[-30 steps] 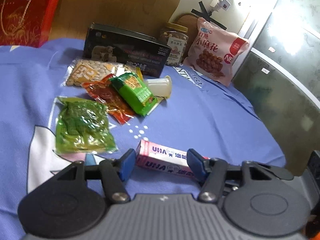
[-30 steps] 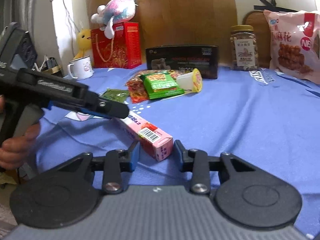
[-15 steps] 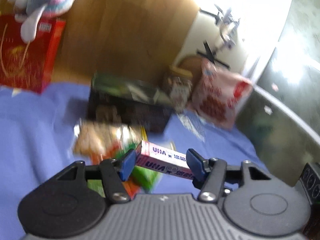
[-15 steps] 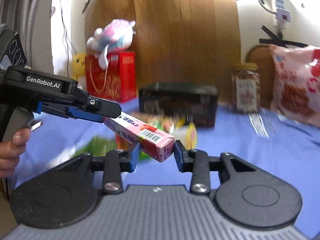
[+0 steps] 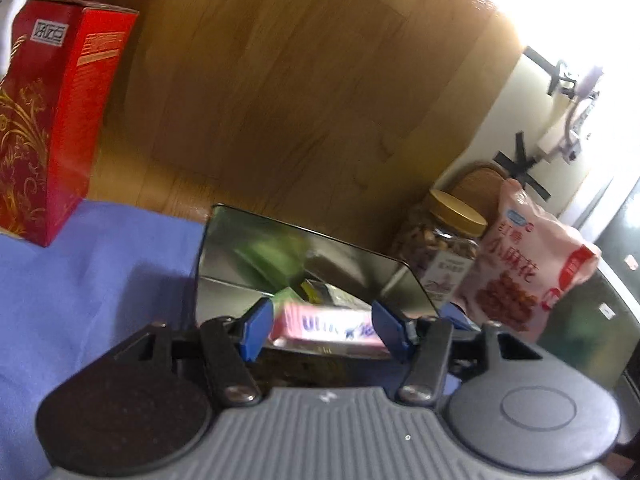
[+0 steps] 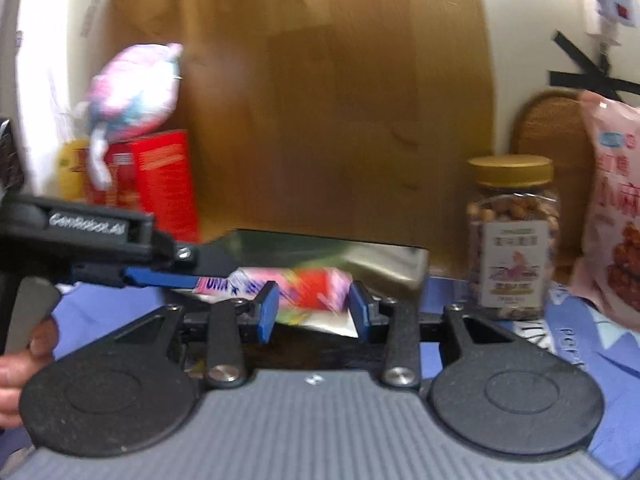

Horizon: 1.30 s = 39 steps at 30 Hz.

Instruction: Organize snacks

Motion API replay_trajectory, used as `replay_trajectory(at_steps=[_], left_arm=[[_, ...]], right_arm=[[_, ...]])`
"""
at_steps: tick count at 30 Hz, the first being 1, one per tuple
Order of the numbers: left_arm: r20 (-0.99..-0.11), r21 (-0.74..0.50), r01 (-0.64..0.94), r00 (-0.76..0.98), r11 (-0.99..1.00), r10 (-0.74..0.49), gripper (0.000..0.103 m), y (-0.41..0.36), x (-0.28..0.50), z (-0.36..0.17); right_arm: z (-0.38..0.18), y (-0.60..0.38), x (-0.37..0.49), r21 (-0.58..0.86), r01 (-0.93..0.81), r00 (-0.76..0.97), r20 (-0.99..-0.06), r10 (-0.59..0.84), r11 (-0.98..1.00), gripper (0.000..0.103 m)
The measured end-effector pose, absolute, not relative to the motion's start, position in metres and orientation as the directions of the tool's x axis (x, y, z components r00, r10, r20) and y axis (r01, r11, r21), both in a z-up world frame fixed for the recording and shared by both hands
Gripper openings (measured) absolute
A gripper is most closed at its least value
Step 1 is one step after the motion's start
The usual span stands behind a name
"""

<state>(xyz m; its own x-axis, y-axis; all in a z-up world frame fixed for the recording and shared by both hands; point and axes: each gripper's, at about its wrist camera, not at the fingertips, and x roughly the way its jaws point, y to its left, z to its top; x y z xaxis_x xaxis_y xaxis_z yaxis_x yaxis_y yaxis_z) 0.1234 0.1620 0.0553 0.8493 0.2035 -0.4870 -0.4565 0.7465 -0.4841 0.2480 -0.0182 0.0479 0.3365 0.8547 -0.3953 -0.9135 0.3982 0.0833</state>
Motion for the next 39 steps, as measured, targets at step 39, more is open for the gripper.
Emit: replay_trajectory(at_steps=[39], left_arm=[[-0.472, -0.619, -0.144, 0.854, 0.772, -0.219, 0.057, 0.000, 0.053, 0.013]], right_arm=[[-0.018, -0.279, 0.221, 0.598, -0.598, 0.307, -0.443, 0.842, 0.533, 0.010]])
